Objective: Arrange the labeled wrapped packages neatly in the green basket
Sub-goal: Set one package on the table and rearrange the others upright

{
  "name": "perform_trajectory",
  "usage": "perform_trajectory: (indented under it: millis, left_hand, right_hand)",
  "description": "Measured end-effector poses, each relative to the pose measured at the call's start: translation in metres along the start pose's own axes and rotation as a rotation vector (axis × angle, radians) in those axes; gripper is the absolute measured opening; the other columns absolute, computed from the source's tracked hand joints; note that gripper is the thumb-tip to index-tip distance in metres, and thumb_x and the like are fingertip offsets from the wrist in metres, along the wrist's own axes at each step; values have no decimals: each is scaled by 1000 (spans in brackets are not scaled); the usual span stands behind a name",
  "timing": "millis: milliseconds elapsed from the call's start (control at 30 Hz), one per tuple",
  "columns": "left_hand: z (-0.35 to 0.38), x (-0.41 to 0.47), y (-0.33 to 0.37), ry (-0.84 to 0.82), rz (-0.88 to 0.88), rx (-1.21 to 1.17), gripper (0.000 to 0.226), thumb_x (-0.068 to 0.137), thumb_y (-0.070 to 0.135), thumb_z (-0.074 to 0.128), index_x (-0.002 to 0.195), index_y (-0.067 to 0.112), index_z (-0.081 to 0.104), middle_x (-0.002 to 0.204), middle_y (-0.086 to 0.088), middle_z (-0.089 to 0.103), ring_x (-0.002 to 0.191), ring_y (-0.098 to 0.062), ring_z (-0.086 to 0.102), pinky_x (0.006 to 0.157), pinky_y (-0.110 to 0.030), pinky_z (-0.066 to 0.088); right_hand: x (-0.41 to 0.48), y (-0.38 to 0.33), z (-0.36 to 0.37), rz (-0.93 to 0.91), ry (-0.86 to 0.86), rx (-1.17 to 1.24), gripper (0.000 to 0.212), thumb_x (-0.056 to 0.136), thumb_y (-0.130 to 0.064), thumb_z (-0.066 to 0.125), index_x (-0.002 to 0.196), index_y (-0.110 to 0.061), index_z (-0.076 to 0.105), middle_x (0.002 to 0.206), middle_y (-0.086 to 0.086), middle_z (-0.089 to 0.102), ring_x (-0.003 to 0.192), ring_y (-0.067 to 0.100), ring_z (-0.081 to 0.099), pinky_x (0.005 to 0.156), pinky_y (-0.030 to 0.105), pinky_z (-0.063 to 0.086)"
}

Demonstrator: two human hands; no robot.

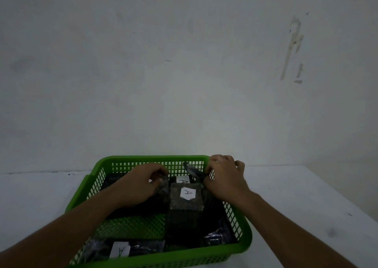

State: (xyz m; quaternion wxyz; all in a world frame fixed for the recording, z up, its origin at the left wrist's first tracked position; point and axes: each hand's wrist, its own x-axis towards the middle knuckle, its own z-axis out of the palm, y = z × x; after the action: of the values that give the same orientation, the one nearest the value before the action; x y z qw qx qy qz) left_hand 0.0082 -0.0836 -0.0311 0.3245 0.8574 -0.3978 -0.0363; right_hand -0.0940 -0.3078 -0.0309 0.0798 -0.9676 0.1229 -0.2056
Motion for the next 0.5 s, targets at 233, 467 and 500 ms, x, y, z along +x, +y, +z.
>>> perform_trajectory:
  millis: [233, 467, 500]
  left_hand:
    - [9, 24, 18, -77, 17, -22, 23, 97, 29, 49, 115, 30, 64, 106, 17, 63, 96, -2, 59, 80, -20, 44]
    - [24, 38, 30, -235, -102, -76, 63, 87, 71, 22, 100, 32, 71, 94, 17, 69, 85, 6, 60, 75, -19, 44]
    - [24, 40, 30, -254, -123, -77, 72, 83, 77, 19, 97, 31, 72, 92, 15, 70, 85, 4, 61, 75, -21, 45]
  right_hand:
    - [-2, -4, 2, -352, -88, -207, 16, 91, -20, 48, 98, -24, 62, 100, -3, 65, 103, 21, 52, 91, 40, 19]
    - [-2, 14, -9, -408, -184, -290, 55, 85, -40, 56, 137, -33, 39, 107, 0, 65, 116, 23, 44, 95, 45, 15]
    - [-3, 16, -9, -406, -205, -331, 64, 84, -46, 58, 140, -31, 32, 112, 2, 65, 120, 24, 43, 100, 46, 11]
